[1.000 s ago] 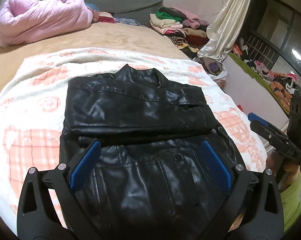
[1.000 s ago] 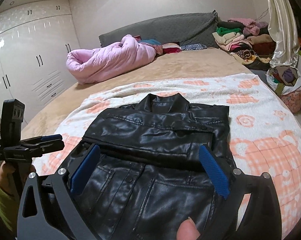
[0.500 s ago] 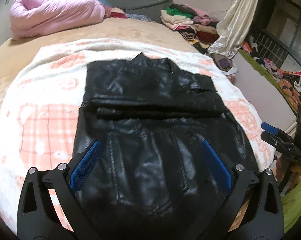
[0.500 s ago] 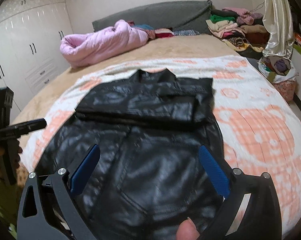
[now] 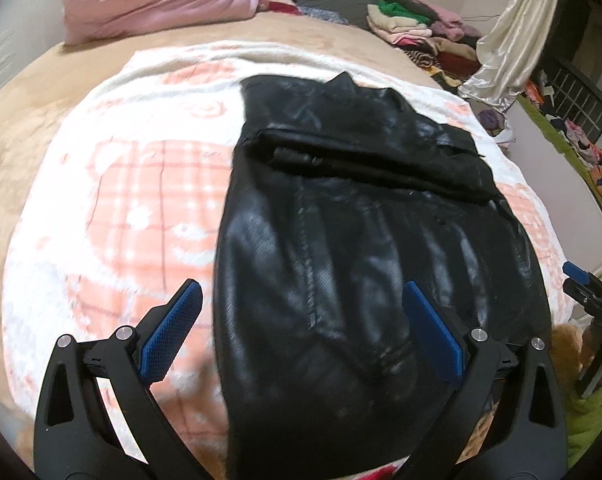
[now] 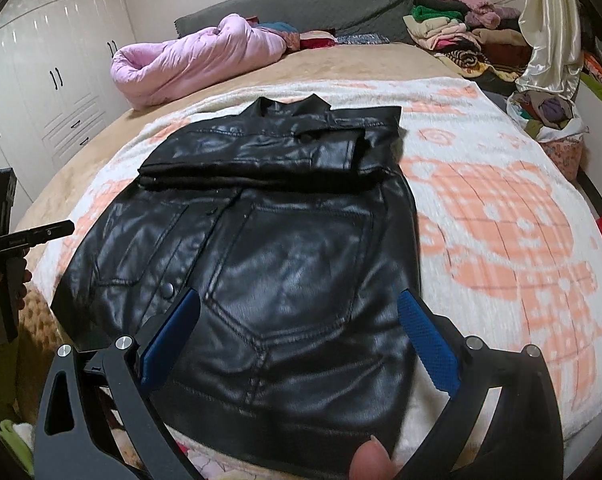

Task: Fold large clothes
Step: 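Open both tools and move them to the new folded edge, then close both tools on the folded edge of the black jacket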

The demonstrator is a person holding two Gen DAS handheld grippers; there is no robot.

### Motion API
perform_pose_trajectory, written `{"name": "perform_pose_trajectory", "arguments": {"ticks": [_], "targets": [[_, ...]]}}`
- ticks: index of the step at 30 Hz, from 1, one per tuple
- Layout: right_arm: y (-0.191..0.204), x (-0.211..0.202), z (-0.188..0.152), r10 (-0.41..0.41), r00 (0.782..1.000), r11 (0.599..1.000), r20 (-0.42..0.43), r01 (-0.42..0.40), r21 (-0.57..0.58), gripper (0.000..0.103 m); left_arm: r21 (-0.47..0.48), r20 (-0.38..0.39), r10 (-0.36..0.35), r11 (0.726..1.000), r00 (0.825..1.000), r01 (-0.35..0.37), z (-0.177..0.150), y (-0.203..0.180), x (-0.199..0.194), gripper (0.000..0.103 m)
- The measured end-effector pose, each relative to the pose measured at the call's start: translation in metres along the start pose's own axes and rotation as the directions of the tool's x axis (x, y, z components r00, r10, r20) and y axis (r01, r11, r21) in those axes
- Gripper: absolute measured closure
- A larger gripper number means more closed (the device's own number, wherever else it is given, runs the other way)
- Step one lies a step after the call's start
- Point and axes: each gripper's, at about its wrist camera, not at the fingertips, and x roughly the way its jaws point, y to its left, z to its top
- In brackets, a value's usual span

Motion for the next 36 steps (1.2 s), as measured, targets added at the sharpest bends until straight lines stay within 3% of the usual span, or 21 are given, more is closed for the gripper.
{"name": "perform_pose_trajectory", "arguments": {"ticks": [7,17,20,24,36], "targets": [[-0.003,-0.007,-0.012,-0.004,1.0,1.0,-0.014,0.004,-0.003,0.005,-0.023,-0.025,-0.02,1.0,0.999,0.019,-0.02,0.014,-0.003,0.009],[-0.011,-0.004,-0.039,-0.023,0.995,1.0,-0.098,0.023,-0.005,0.005,-0.07,-0.063,-0.073,0.995,0.995,0.069,-0.044,0.028,-0.005,0.01],[-0.015,-0.002,-0.046,-0.021,0.993,1.0,-0.118,0.022,0.007,0.005,-0.092,-0.063,-0.097,0.992,0.993,0.091,-0.048,0.032,-0.007,0.02],[-0.021,0.001,-0.054,-0.017,0.99,0.999,-0.143,0.021,0.028,0.005,-0.099,-0.084,-0.128,0.988,0.988,0.119,-0.055,0.032,-0.005,0.041],[-0.032,0.02,-0.07,0.016,0.973,0.997,-0.23,0.001,0.072,0.006,-0.169,-0.147,-0.172,0.975,0.974,0.146,-0.083,0.039,0.007,0.043]]}}
